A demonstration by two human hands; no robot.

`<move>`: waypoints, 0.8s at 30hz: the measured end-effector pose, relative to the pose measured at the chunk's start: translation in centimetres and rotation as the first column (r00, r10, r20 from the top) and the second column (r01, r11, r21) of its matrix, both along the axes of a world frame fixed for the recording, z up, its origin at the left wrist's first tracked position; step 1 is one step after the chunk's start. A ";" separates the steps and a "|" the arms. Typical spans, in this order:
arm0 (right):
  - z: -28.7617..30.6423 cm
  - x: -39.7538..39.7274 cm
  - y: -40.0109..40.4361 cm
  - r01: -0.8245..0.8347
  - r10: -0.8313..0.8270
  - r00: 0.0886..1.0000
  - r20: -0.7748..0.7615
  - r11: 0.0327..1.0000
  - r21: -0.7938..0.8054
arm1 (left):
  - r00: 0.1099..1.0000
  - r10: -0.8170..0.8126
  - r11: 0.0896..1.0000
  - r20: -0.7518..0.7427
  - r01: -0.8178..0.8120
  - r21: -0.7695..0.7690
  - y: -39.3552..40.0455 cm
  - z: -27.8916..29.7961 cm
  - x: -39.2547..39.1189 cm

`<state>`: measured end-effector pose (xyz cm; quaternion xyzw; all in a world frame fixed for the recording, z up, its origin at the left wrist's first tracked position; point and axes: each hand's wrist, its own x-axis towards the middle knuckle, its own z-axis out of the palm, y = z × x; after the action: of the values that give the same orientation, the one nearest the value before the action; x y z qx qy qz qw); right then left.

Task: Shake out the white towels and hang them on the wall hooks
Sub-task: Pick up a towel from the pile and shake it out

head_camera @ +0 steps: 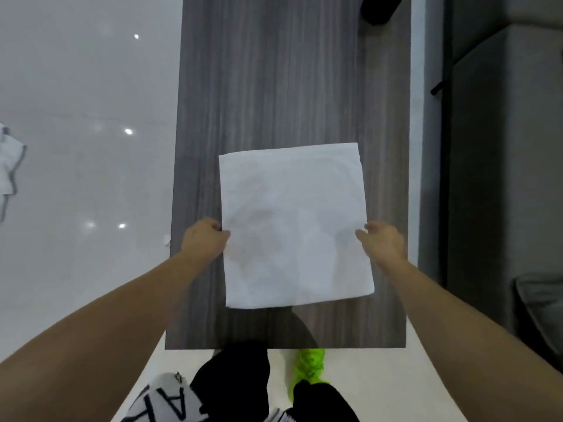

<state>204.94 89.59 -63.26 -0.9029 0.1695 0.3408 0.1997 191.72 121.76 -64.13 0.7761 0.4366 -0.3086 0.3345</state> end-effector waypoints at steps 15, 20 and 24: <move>-7.2 -9.5 -7.9 0.068 -0.070 0.995 -0.075 0.997 -0.023 | 0.987 0.098 0.994 -0.128 -0.092 0.056 -8.5 -5.5 -13.6; -7.4 -12.5 -9.6 -0.043 0.041 0.996 -0.078 0.999 -0.024 | 0.976 0.084 0.995 -0.199 -0.071 0.071 -10.4 -5.1 -16.2; -6.5 -15.6 -11.5 -0.067 0.053 0.971 -0.232 0.997 -0.050 | 0.925 0.029 0.999 -0.378 -0.015 0.041 -12.0 -4.0 -19.1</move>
<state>189.37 78.06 -69.74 -0.8673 0.1740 0.4442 0.1422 172.61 109.78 -68.09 0.7029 0.5073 -0.4408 0.2330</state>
